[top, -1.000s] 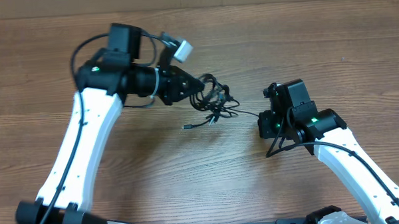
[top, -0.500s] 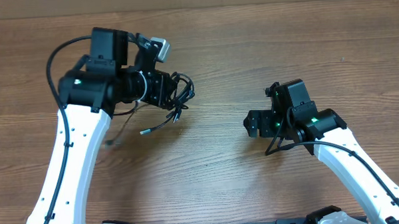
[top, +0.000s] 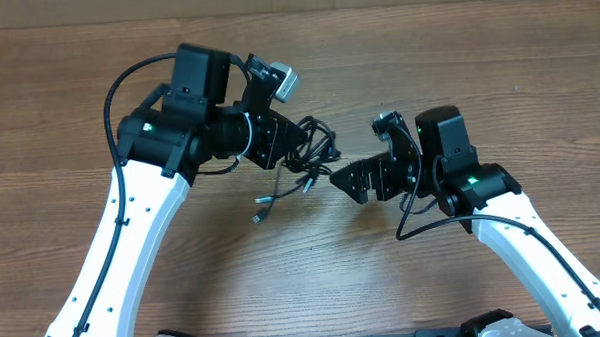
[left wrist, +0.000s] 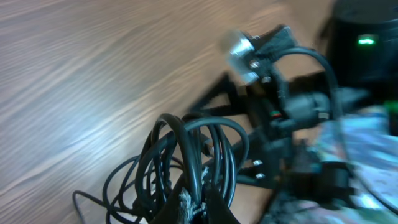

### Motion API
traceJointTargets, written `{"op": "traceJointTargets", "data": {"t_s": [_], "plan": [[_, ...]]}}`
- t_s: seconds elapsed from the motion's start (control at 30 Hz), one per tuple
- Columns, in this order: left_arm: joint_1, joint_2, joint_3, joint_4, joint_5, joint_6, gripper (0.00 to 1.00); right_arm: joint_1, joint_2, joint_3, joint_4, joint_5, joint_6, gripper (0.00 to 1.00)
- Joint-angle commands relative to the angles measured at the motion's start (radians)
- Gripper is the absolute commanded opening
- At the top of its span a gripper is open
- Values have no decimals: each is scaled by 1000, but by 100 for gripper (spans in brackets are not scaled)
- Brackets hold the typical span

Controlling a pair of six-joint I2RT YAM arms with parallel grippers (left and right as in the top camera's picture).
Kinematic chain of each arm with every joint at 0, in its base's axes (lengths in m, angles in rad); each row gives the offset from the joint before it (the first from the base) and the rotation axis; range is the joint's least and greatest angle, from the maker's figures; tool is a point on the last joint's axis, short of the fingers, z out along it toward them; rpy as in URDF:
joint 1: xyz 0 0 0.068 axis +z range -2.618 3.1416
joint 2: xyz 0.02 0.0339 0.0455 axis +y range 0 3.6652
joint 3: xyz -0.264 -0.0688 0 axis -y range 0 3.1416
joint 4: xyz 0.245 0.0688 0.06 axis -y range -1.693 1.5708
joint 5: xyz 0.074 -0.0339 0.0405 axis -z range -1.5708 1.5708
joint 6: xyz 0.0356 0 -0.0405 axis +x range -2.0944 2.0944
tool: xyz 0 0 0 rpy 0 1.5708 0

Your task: Untangle cables

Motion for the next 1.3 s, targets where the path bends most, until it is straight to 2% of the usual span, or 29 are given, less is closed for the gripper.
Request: {"op": "traceJointTargets", "data": {"t_s": [0.0, 0.13, 0.33, 0.47, 0.57, 0.7, 0.73, 0.77, 0.8, 0.87, 1.1, 1.27], "plan": [[27, -10, 25, 5, 207, 19, 4, -2, -1, 5, 65, -156, -30, 94], [43, -10, 25, 6, 299, 19, 4, -2, -1, 5, 133, -168, -19, 83], [49, -10, 25, 7, 348, 11, 4, -2, -1, 5, 167, -252, -20, 77], [71, -10, 25, 31, 425, -11, 4, -2, -1, 5, 177, -269, -19, 51], [105, -10, 25, 57, 480, -42, 4, -2, -1, 5, 176, -270, -19, 41], [161, -10, 25, 56, 497, -66, 4, -2, -1, 5, 177, -271, -19, 18], [174, -10, 25, 55, 500, -75, 4, -2, -1, 5, 177, -271, -19, 15], [184, -10, 25, 55, 505, -82, 4, -2, -1, 5, 177, -271, -19, 15], [192, -10, 25, 55, 509, -93, 4, -2, -1, 5, 179, -271, -19, 21], [198, -10, 25, 55, 528, -94, 4, -2, -1, 5, 193, -270, -20, 50], [198, -10, 25, 55, 575, -113, 4, -2, -1, 5, 302, -267, -19, 50], [197, -10, 25, 54, 574, -117, 4, -2, -1, 5, 354, -195, -20, 51]]}}
